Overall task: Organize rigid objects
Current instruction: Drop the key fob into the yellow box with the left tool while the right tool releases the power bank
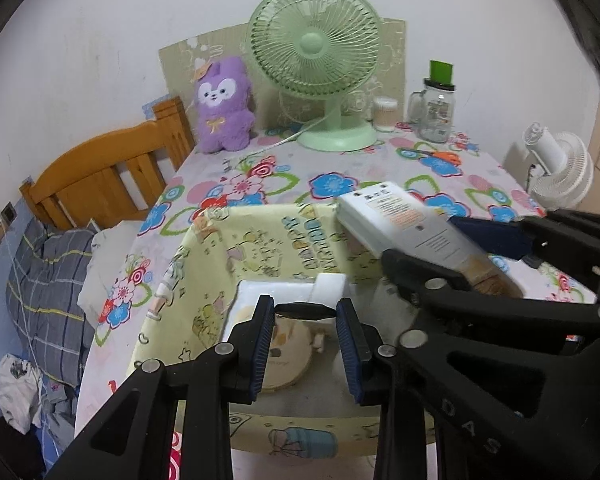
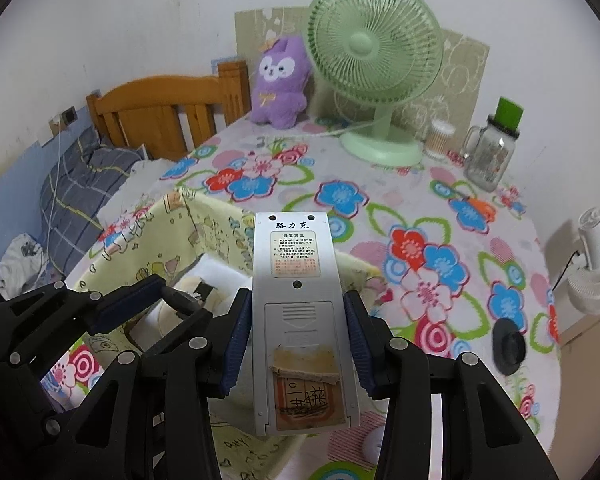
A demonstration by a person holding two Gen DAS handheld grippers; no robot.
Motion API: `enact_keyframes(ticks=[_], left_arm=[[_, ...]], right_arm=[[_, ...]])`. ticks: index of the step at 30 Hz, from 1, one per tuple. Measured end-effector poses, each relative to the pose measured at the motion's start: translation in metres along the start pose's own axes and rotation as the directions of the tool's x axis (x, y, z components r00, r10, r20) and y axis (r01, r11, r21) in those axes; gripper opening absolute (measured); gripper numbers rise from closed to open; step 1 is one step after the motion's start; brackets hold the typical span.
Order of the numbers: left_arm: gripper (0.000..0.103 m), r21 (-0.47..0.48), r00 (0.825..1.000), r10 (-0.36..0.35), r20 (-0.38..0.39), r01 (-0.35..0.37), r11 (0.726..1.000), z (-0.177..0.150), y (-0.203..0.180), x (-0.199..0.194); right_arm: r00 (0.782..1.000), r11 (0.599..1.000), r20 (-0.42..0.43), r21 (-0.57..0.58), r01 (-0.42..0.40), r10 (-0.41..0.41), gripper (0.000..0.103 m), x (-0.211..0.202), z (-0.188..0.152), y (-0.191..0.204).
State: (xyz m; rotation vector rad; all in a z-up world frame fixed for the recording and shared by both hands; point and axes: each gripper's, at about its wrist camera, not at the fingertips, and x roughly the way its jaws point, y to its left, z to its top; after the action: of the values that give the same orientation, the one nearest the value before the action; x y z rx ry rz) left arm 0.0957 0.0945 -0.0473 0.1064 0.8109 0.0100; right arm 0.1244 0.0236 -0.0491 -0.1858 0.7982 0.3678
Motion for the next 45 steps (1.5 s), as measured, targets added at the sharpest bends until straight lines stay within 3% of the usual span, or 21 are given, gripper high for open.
enact_keyframes(ticks=[4,8,16,24,32,37,45], left_arm=[[0.032,-0.014,1.000,0.025,-0.002,-0.025,1.000,0.000,0.008,0.004],[0.033,-0.018,0.999,0.046,0.002,-0.046,0.999,0.000,0.015,0.005],[0.051,-0.032,0.996,0.093,-0.011,-0.093,0.995,-0.004,0.024,0.007],[0.068,-0.060,0.993,0.121,-0.011,-0.121,0.991,-0.011,0.030,-0.002],[0.077,-0.078,0.993,0.114,-0.016,-0.115,0.990,-0.017,0.025,-0.012],[0.085,-0.062,0.995,0.101,-0.010,-0.101,0.993,-0.021,0.012,-0.018],[0.089,-0.041,0.997,0.072,0.003,-0.072,0.997,-0.021,-0.016,-0.028]], right_arm=[[1.000,0.999,0.003,-0.022,0.025,-0.025,0.048,0.003,0.000,0.007],[1.000,1.000,0.003,-0.023,-0.005,0.005,0.048,0.005,0.001,0.012],[1.000,0.999,0.003,-0.048,0.011,-0.011,0.048,0.007,0.003,0.024],[0.999,0.998,-0.007,-0.043,-0.048,0.048,0.048,-0.001,-0.002,0.028],[0.999,0.999,0.037,-0.026,0.018,-0.017,0.076,-0.020,-0.013,0.017],[1.000,1.000,0.022,0.007,0.018,-0.018,0.083,-0.027,-0.023,0.001],[0.999,0.998,0.019,0.051,0.038,-0.039,0.088,-0.044,-0.038,-0.026]])
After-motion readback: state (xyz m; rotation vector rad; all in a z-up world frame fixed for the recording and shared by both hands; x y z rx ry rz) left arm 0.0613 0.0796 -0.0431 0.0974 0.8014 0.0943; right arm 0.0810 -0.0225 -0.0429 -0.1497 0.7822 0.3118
